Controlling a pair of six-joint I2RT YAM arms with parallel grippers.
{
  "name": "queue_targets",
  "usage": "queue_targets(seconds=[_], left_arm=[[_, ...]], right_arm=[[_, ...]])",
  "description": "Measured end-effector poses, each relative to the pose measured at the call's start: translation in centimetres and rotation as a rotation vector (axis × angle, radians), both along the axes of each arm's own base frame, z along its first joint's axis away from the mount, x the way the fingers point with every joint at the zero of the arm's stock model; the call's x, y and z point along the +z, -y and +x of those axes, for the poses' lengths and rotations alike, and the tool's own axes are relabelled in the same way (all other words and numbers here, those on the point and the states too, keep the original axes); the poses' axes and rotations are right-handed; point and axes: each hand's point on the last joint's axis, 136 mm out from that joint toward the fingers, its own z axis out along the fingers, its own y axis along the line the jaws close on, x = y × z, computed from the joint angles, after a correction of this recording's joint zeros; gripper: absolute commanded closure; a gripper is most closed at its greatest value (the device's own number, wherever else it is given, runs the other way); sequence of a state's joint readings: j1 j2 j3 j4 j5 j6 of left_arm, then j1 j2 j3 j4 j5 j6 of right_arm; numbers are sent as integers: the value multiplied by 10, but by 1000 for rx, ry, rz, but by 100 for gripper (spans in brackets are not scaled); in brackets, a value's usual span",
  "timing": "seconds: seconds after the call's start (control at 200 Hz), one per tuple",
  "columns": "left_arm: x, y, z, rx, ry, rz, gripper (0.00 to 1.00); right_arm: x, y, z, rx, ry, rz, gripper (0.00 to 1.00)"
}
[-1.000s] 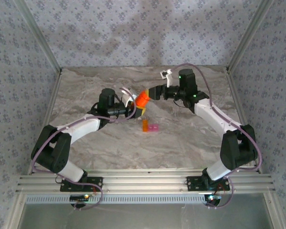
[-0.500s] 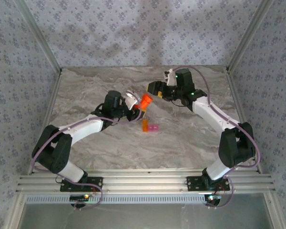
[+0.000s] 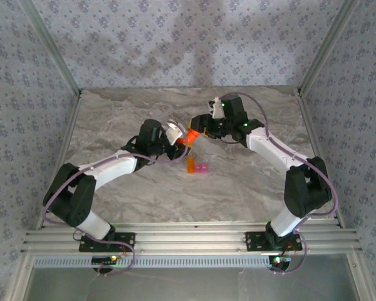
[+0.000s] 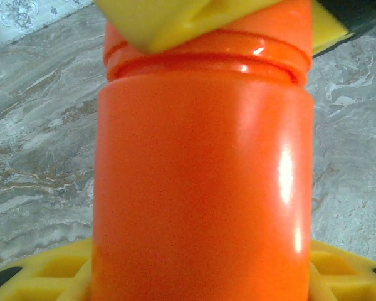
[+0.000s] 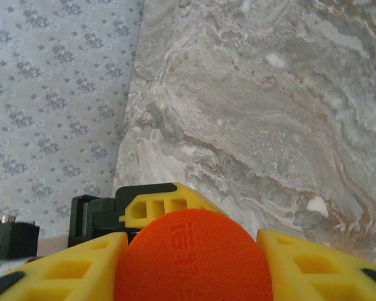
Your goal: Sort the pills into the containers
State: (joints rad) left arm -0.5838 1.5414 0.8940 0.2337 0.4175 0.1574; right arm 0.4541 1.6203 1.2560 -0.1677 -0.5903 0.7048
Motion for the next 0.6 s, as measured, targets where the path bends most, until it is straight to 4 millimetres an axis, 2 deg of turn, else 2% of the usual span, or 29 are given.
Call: queue_targets(seconds=[0.22, 0.355, 0.5, 0.6], left_arm=[[2, 0, 1, 3, -3, -10, 100], [11, 0, 3, -13, -26, -74, 100], [18, 2, -7, -77, -91, -152, 100], [17, -2, -9, -91, -123, -174, 100]], right_arm=[[5, 3, 4, 16, 31, 15, 75], [13, 5, 5, 101, 149, 65, 75], [22, 7, -3, 210, 318, 100, 75], [28, 18, 4, 218, 402, 81, 75]])
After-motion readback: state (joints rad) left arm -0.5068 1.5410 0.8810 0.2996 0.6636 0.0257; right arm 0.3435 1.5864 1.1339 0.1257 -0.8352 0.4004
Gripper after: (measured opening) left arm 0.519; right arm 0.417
